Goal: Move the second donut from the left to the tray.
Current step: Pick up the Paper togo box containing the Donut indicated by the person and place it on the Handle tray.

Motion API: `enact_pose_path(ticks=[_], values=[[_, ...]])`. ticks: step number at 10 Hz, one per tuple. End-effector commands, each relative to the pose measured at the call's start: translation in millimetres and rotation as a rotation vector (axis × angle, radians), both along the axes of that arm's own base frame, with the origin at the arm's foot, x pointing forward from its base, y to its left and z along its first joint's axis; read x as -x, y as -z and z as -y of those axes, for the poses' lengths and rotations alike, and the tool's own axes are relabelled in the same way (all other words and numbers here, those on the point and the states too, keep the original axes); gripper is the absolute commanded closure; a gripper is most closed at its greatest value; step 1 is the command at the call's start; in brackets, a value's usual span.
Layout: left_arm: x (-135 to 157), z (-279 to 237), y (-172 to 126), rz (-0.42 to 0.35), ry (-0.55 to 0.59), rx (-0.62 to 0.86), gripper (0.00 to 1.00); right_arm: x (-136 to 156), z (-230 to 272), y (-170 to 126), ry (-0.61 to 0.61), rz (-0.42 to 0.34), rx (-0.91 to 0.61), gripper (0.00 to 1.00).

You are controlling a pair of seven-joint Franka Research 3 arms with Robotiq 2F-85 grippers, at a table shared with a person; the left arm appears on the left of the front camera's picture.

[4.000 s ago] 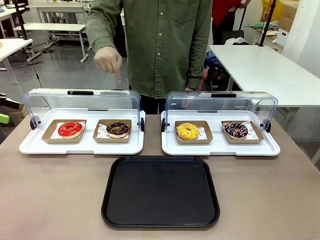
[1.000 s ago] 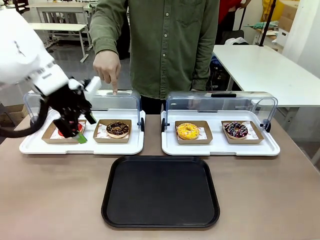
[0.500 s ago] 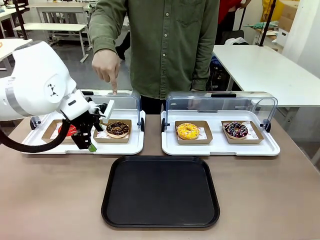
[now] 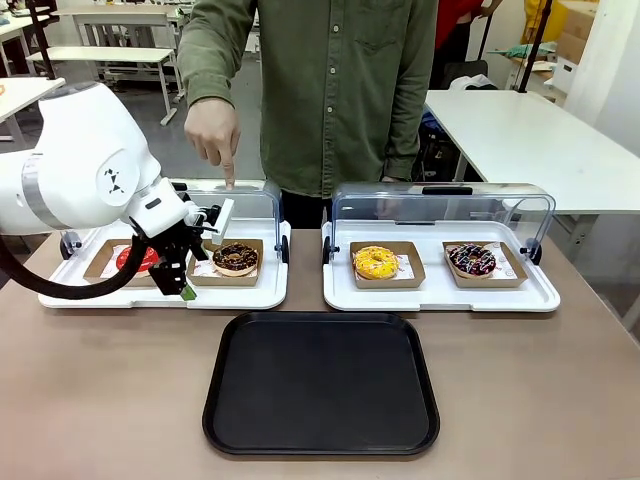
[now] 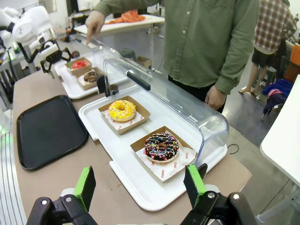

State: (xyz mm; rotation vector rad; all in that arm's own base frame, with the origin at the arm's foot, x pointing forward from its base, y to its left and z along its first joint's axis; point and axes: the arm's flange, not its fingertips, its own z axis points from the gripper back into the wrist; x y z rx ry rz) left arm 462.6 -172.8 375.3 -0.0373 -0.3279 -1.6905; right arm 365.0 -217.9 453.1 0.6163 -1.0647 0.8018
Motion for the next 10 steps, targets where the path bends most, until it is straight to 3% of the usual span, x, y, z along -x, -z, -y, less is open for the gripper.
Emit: enact_pose_path(ticks=[1, 5, 10], values=[[6.9, -5.3, 1.2, -0.002, 0.019, 0.019, 0.0, -2.9, 0.3, 0.1, 0.001, 0.045, -0.011, 0.0], [-34.5, -5.7, 13.8, -0.019, -0.041, -0.013, 0.0, -2.9, 0.3, 0.1, 0.001, 0.045, -0.011, 0.0], [-59.8, -12.3, 29.2, -0.016, -0.078, -0.06, 0.0, -2.9, 0.3, 0.1, 0.001, 0.045, -0.011, 0.0]])
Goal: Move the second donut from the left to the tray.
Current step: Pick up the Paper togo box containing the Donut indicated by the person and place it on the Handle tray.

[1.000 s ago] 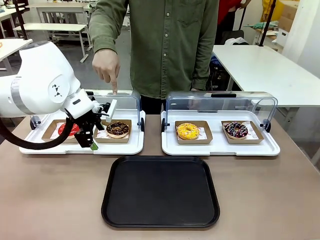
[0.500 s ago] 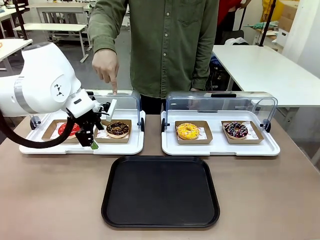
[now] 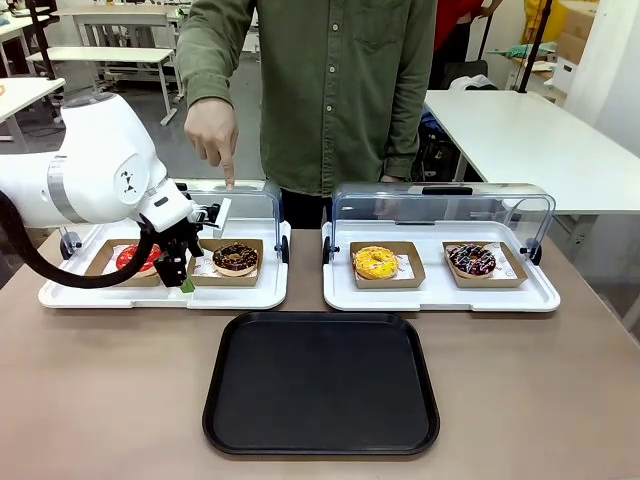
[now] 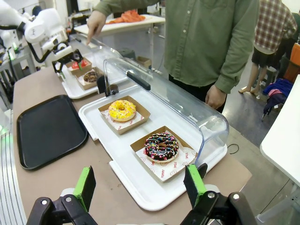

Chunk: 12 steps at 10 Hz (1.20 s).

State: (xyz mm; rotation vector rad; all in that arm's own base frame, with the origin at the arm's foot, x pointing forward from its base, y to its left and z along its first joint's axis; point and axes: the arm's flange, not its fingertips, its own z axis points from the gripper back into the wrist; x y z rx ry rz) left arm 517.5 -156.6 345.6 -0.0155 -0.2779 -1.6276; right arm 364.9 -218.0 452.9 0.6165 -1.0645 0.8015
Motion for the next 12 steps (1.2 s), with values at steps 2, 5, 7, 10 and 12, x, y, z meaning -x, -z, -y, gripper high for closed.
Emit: enact_pose_path(ticks=[2, 5, 7, 10, 12], values=[[-12.0, 1.5, 5.7, -0.007, -0.022, -0.031, 0.0, -2.9, 0.2, -0.1, 0.001, 0.045, -0.011, 0.0], [-22.9, -2.2, 14.3, -0.016, -0.013, -0.022, 0.0, -2.9, 0.2, -0.1, 0.001, 0.045, -0.011, 0.0], [-28.4, -3.3, 17.1, -0.044, -0.002, -0.007, 0.0, -2.9, 0.2, -0.1, 0.001, 0.045, -0.011, 0.0], [-32.8, -0.1, 22.4, -0.062, 0.009, -0.013, 0.0, -2.9, 0.2, -0.1, 0.001, 0.045, -0.011, 0.0], [-32.6, 0.5, 24.8, -0.07, 0.01, -0.018, 0.0, -2.9, 0.2, -0.1, 0.001, 0.045, -0.011, 0.0]])
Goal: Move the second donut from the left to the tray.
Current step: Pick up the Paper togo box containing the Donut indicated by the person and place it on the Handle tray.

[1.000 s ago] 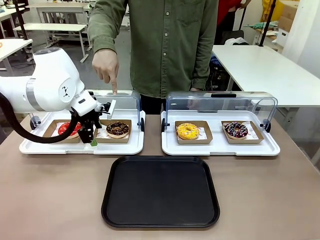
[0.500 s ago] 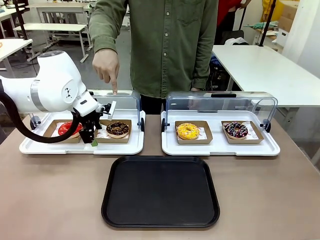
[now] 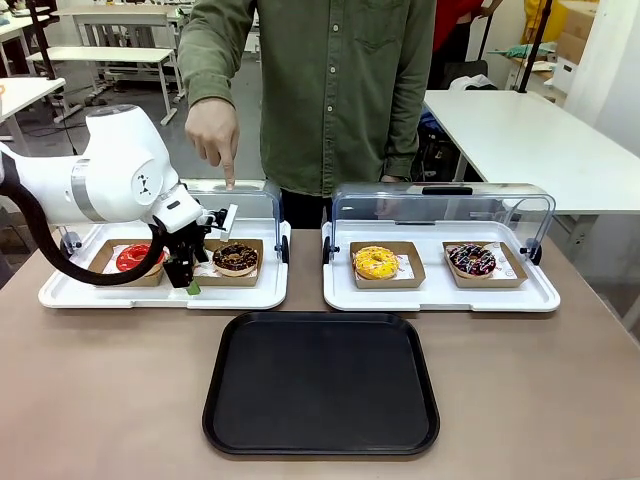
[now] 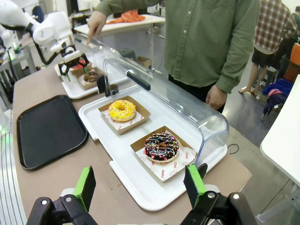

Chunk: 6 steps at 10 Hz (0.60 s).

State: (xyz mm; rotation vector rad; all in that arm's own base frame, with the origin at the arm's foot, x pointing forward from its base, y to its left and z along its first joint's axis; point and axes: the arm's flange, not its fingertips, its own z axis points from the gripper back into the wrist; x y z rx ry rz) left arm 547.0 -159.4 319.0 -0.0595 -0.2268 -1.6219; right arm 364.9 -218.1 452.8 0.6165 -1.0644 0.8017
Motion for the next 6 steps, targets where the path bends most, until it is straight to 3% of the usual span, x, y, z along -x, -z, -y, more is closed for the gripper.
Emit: enact_pose_path(ticks=[1, 2, 3, 4, 5, 6], values=[[-3.4, -2.1, -0.8, -0.013, 0.012, -0.015, 0.0, -2.9, 0.2, -0.2, 0.001, 0.045, -0.011, 0.0], [-2.6, -2.0, 0.1, -0.014, 0.008, -0.018, 0.0, -2.9, 0.2, -0.2, 0.001, 0.045, -0.011, 0.0], [-3.0, -1.6, -0.4, -0.018, 0.003, -0.022, 0.57, -2.9, 0.2, -0.2, 0.001, 0.045, -0.011, 0.0], [-3.5, -1.1, -0.2, -0.022, 0.0, -0.026, 0.57, -2.9, 0.2, -0.2, 0.001, 0.045, -0.011, 0.0], [-2.2, -0.6, -0.2, -0.023, 0.002, -0.029, 1.0, -2.9, 0.2, -0.2, 0.001, 0.045, -0.011, 0.0], [-1.6, 0.4, -0.9, -0.024, 0.009, -0.036, 0.62, -2.9, 0.2, -0.2, 0.001, 0.045, -0.011, 0.0]])
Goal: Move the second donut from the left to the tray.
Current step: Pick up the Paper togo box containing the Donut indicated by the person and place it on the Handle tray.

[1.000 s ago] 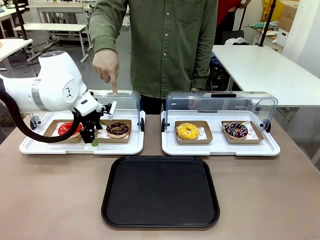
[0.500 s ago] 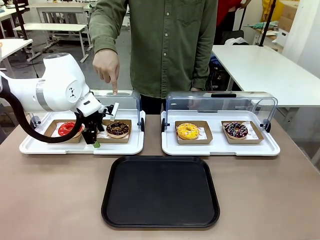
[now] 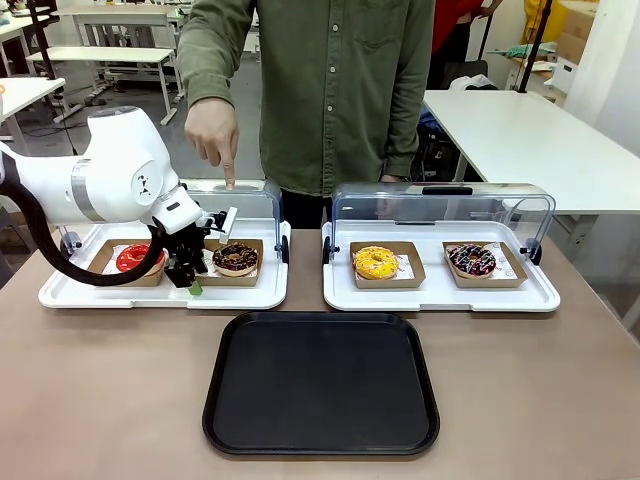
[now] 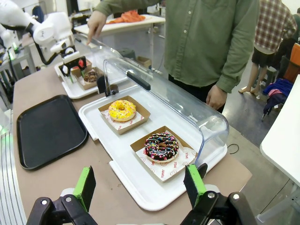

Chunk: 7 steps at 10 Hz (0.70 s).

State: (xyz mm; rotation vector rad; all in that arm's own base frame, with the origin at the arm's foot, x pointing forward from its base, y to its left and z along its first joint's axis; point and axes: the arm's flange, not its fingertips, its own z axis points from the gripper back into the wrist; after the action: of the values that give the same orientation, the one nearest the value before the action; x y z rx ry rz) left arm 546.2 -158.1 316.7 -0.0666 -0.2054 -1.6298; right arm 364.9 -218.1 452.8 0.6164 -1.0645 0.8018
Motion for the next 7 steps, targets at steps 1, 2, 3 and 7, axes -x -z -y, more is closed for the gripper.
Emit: enact_pose_path(ticks=[1, 2, 3, 7], values=[[-1.3, 1.9, -4.0, -0.006, 0.003, -0.028, 1.0, -2.9, 0.2, -0.2, 0.002, 0.045, -0.011, 0.0], [-1.0, 2.6, -4.0, -0.009, 0.006, -0.03, 1.0, -2.9, 0.2, -0.2, 0.002, 0.045, -0.011, 0.0], [0.2, 2.5, -5.2, -0.012, 0.013, -0.037, 1.0, -2.9, 0.2, -0.2, 0.002, 0.045, -0.011, 0.0], [-3.7, 4.2, -0.3, -0.038, 0.031, -0.056, 1.0, -2.9, 0.2, -0.2, 0.002, 0.045, -0.011, 0.0]])
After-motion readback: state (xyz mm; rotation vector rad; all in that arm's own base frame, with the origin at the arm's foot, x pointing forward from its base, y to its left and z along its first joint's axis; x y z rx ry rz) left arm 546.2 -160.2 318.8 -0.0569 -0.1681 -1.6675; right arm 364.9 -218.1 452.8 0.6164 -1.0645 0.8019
